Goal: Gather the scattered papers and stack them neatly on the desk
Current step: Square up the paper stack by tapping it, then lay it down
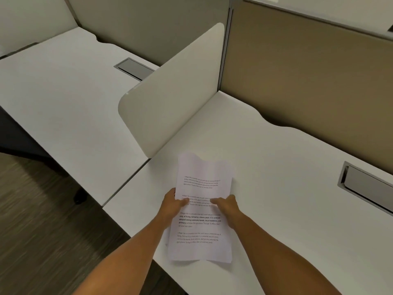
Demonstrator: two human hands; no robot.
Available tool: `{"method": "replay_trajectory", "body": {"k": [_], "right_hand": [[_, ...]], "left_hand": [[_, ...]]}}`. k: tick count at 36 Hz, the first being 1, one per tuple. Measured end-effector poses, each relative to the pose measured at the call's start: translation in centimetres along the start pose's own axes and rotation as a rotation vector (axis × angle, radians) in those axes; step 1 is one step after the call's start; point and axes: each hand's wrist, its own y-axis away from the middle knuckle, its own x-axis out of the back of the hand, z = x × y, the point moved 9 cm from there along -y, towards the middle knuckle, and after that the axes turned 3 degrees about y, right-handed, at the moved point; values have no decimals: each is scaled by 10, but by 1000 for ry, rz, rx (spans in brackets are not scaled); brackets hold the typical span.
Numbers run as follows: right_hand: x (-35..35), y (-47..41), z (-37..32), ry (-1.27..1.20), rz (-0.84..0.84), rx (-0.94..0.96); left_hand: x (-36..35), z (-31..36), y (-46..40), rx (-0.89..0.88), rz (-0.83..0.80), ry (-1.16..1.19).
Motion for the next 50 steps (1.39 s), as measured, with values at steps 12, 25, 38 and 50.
{"method": "replay_trajectory", "body": {"k": [12,25,38,50], "right_hand": [[48,30,-19,-123,99,181],[142,85,-29,-293,117,373],[258,148,21,-342,332,486],[328,179,100,-447,485,472]], "left_hand": [[-4,32,11,-80,-5,37],[-90,108,49,-317,-111,-33],[-224,127,103,-392,-275,-86],[-306,95,143,-328,-471,-159]]}}
